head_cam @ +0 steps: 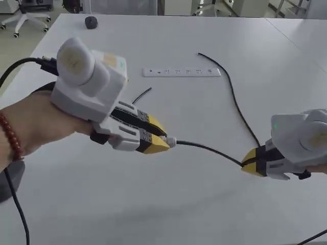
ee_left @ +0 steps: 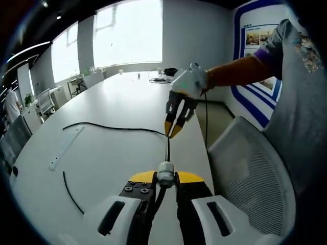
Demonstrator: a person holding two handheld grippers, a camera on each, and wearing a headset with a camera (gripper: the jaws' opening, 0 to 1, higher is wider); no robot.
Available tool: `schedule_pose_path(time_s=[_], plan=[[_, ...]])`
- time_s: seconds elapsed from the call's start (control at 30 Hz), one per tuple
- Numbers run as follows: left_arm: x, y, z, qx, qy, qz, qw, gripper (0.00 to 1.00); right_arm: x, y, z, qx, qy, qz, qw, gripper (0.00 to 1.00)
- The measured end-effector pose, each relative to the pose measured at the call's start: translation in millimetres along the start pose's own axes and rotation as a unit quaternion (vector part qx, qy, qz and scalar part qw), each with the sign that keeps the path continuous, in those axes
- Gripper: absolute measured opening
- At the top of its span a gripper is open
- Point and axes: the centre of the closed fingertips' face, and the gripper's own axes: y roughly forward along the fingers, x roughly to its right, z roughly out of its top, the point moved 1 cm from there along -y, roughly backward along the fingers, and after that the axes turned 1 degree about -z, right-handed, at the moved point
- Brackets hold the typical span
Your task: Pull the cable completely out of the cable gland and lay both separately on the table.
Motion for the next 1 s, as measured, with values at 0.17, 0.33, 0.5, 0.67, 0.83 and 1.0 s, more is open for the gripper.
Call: schedule_pose_path(time_s=[0.17,0.33,0.5,0.67,0.83,1.0], plan=[[1.3,2.5,1.8,0.001,0.002,-0.002,1.0000,0.15,-2.4,-2.7,-0.1,0.003,0.007,-0.002,1.0000,0.00],[0.5,3.3,4.7,0.006,-0.001,-0.002,1.0000,0.15,-4.5,-3.6,-0.5,0.011,0.021,-0.002,0.9997,0.00],[0.0,4.6,6.0,0.008,-0.006,-0.001,0.9999,0.15,-3.6,-3.4,0.0,0.016,0.029,-0.008,0.9994,0.00],[2.9,6.6,7.3,0.010,-0.009,-0.003,0.9999,0.15,-3.7,-2.7,-1.4,0.018,0.038,-0.011,0.9991,0.00],[2.5,6.5,8.2,0.013,-0.014,0.000,0.9998,0.15,-4.3,-1.4,-1.4,0.024,0.045,-0.012,0.9986,0.01],[3.7,7.3,10.3,0.017,-0.015,0.000,0.9997,0.15,-4.8,-0.3,2.6,0.038,0.066,-0.016,0.9970,0.24]])
